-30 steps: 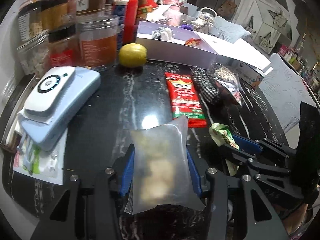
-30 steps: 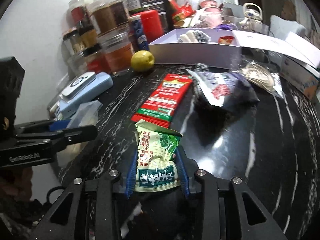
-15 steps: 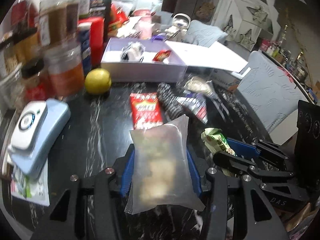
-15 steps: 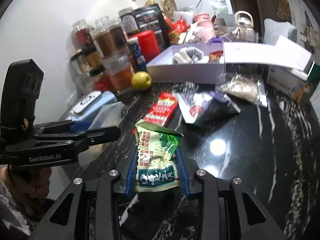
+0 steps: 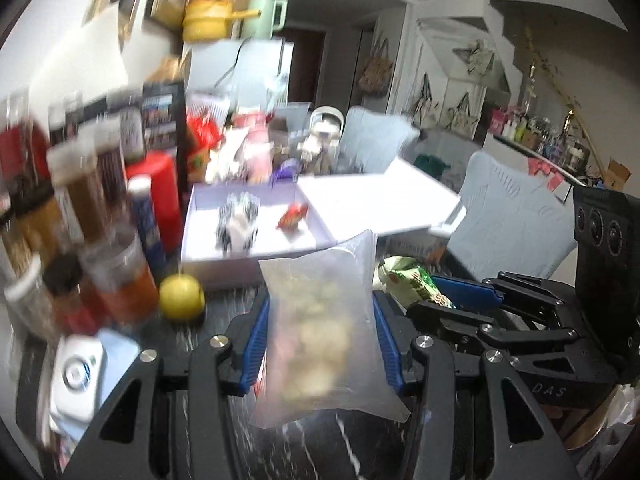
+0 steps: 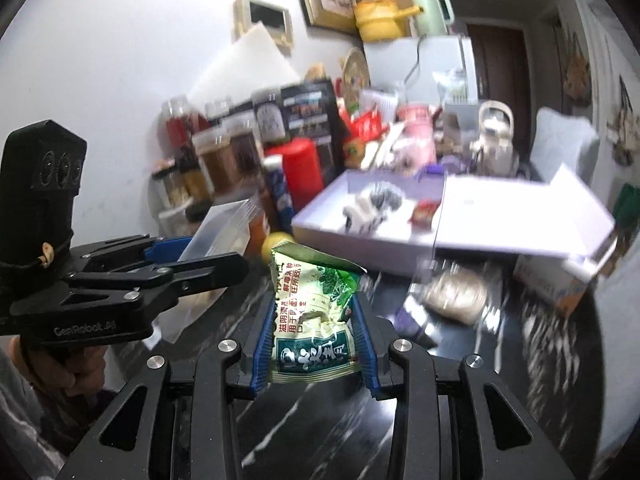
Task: Organize soft objects
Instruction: 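Carry the clear bag and green packet toward the white box with both grippers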
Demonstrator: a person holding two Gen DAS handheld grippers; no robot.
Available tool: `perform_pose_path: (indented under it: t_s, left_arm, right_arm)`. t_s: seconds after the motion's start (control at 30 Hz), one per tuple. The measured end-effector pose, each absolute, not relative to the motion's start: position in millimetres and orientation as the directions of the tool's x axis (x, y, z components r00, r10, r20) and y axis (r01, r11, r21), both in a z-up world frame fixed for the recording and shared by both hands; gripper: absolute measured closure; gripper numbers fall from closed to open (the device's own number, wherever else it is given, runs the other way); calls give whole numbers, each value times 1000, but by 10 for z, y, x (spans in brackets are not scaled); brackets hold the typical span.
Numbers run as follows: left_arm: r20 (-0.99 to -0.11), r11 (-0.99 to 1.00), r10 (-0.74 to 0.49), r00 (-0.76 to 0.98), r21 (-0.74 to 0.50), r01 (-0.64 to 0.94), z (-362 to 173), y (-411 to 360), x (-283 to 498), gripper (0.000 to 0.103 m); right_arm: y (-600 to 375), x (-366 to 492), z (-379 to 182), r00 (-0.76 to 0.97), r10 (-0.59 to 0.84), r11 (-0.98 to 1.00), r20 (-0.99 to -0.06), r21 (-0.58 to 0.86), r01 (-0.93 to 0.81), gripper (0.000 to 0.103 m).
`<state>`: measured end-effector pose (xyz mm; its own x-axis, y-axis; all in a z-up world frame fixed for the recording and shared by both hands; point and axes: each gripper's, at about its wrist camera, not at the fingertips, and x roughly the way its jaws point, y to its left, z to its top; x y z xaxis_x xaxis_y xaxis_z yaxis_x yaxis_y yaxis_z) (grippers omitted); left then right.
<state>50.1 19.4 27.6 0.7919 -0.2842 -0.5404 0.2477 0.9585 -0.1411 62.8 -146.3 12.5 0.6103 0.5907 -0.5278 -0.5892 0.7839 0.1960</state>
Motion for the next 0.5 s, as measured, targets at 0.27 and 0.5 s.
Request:
perform_pose_path:
  t_s: [0.27, 0.5]
  left_arm:
    - [-425, 951, -307, 852, -97, 294, 726, 211, 739, 55]
    - [-368, 958, -279, 887, -50, 281, 958, 230, 1048, 55]
  right_arm:
    - [-1507, 889, 639, 643, 649, 750, -406, 197, -632, 67]
    - [-1425, 1203, 924, 665, 652, 748, -364, 163, -643, 67]
